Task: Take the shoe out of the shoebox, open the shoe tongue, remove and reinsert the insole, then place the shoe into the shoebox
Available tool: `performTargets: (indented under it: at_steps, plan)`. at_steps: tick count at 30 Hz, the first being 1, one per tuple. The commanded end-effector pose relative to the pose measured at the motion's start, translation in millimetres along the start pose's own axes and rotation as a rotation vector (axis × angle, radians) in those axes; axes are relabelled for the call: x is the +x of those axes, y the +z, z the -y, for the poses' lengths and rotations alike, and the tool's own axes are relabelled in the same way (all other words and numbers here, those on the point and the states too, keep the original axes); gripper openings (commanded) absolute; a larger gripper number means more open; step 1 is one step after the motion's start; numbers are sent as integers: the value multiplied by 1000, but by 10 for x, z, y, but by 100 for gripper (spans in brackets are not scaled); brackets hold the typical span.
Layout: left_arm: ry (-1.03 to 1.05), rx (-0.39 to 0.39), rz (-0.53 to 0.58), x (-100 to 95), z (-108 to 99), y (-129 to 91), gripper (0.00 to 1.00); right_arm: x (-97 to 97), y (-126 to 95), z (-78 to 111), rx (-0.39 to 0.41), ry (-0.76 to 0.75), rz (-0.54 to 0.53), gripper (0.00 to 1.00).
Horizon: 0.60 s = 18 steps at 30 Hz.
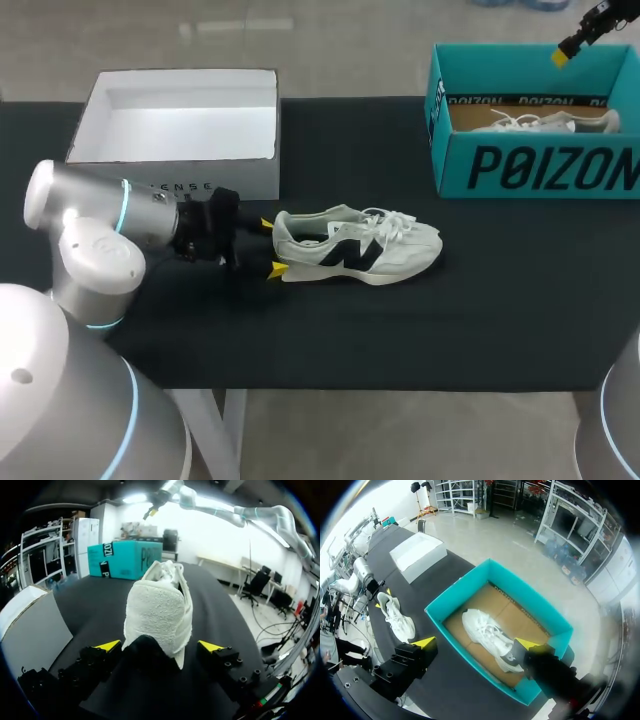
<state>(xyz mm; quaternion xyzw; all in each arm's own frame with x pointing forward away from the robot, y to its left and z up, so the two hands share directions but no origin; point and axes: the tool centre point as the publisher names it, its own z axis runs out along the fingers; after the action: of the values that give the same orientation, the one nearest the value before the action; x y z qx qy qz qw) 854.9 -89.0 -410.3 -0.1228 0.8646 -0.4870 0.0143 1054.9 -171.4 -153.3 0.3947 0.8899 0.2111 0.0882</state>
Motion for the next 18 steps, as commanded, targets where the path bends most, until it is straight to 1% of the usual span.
performTargets:
  at_steps: [1,5,10,14,18]
  plan:
    - [4,-7,-30,-18,-11,98,100,-5,2,-1,1,0,0,100]
    - [18,5,-14,-9,-14,152,100,-5,2,-1,1,0,0,100]
    - [2,12,-3,-56,-13,208,100,-5,2,-1,1,0,0,100]
    - [-11,36,25,-114,-7,199,100,-5,2,-1,1,0,0,100]
    - [-15,38,34,-137,-8,174,100,-5,2,-1,1,0,0,100]
